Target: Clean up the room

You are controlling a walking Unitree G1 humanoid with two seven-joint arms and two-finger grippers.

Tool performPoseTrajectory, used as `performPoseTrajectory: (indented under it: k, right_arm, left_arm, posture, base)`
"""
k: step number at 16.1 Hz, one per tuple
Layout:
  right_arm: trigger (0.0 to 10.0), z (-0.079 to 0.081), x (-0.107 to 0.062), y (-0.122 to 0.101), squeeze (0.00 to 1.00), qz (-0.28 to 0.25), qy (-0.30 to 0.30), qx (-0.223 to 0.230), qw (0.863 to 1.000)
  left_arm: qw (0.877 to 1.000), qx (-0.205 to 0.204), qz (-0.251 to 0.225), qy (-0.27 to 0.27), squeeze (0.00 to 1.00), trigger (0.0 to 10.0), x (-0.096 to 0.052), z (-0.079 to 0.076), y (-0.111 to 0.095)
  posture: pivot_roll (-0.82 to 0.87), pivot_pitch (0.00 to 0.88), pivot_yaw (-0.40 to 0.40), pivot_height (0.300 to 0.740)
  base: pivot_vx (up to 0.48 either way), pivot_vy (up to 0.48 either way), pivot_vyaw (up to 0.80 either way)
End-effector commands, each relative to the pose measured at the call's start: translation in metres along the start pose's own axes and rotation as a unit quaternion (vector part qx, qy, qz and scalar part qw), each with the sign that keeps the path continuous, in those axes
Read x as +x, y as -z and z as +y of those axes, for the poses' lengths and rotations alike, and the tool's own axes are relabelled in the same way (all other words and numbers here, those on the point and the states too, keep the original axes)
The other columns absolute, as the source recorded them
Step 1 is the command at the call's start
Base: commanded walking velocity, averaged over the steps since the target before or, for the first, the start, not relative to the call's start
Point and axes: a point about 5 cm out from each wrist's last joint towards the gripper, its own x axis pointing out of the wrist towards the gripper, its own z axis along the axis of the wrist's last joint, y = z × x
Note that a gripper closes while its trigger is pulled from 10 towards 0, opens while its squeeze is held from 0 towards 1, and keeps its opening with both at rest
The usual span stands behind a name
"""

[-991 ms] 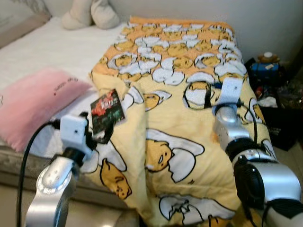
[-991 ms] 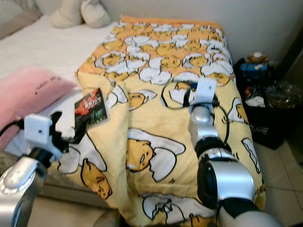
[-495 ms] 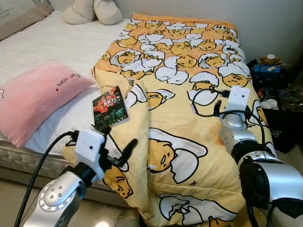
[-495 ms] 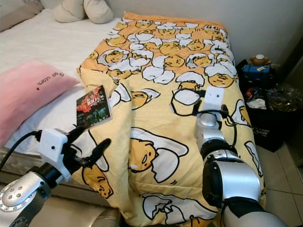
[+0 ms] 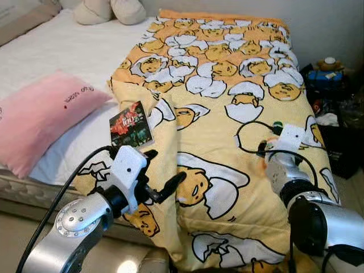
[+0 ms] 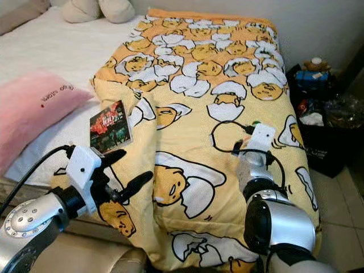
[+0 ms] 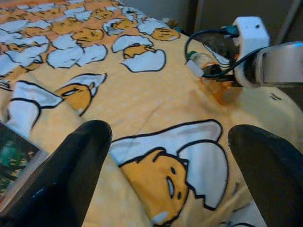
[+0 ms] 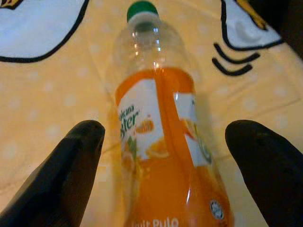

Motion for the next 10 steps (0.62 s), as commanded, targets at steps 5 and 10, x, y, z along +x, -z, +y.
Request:
performPoseTrajectory:
  k: [5,10]
  right_arm:
    - [9.6,0.004,-0.002,0.014,0.00,0.034,-0.023,0.006,0.999]
    - [0.0,0.006,-0.001,0.003,0.00,-0.001,-0.037,-0.023,0.999]
  left_arm:
    - [1.000,0.004,-0.001,0.004,0.00,10.0,-0.005,-0.001,-0.008]
    - [1.000,0.001,0.001,-0.010,0.00,10.0,-0.003,0.001,-0.007]
  posture:
    - [0.36,0.060,0.061,0.711]
    - [0.35,0.054,0.054,0.711]
  base:
    - [0.000,0.000,0.00]
    - [0.000,0.000,0.00]
